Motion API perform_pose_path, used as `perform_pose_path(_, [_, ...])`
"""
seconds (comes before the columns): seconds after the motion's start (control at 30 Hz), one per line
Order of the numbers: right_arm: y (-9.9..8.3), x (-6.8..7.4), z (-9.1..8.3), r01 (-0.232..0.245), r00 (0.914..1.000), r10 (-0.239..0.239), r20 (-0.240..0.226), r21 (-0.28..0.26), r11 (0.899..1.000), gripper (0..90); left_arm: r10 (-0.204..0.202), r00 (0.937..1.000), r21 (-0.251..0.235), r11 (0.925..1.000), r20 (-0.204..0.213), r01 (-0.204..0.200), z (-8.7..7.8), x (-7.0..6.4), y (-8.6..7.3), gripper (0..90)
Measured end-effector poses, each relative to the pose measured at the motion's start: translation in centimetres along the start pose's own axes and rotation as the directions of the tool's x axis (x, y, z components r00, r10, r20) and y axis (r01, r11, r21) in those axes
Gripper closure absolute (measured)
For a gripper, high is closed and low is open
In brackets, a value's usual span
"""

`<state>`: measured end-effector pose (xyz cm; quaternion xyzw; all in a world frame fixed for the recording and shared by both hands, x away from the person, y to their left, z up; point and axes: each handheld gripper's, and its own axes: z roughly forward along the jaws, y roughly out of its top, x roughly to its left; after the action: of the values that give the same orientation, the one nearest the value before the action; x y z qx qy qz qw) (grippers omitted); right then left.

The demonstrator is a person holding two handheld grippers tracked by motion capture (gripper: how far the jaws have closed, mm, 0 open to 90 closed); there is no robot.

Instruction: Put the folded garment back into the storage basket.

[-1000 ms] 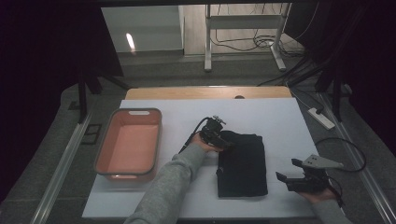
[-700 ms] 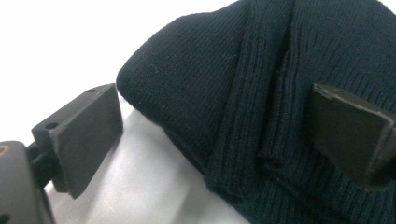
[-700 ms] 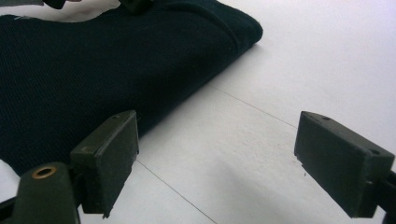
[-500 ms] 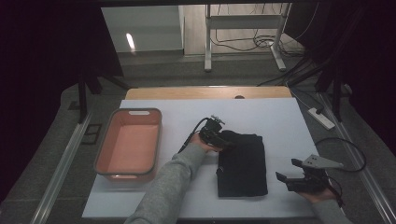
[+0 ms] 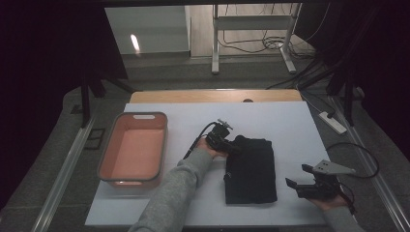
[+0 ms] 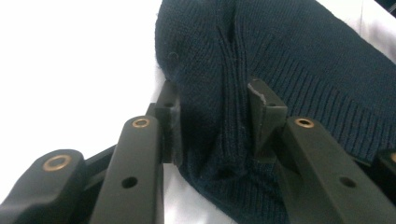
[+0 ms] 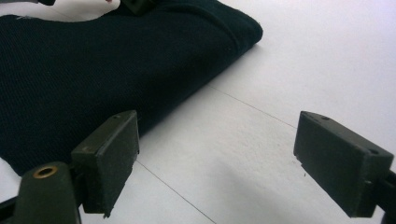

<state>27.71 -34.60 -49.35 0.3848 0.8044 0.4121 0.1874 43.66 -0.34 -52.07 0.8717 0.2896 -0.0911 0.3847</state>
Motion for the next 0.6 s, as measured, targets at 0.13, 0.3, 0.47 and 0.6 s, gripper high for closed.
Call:
perform_pose_path(0.13, [0.0,0.0,0.0,-0.002,1.0000,0.002,0.000,-0.002,1.000,15.2,0.018,0.9995,-0.008,0.9998,-0.027,-0.019,-0.2,-0.5,-0.1,64.4])
perform_pose_path(0.3, [0.0,0.0,0.0,-0.001,1.0000,0.001,0.001,-0.004,1.000,15.3,0.020,0.9992,-0.027,0.9994,-0.034,-0.021,-0.6,-0.8,-0.2,65.0])
perform_pose_path(0.47, [0.0,0.0,-0.1,0.000,1.0000,0.001,0.005,-0.008,1.000,15.4,0.027,0.9989,-0.055,0.9980,-0.037,-0.029,-1.4,-1.4,-0.3,65.3])
perform_pose_path(0.6, [0.0,0.0,-0.1,-0.001,1.0000,0.001,0.007,-0.010,1.000,15.5,0.033,0.9987,-0.073,0.9967,-0.038,-0.036,-1.9,-1.8,-0.3,65.5])
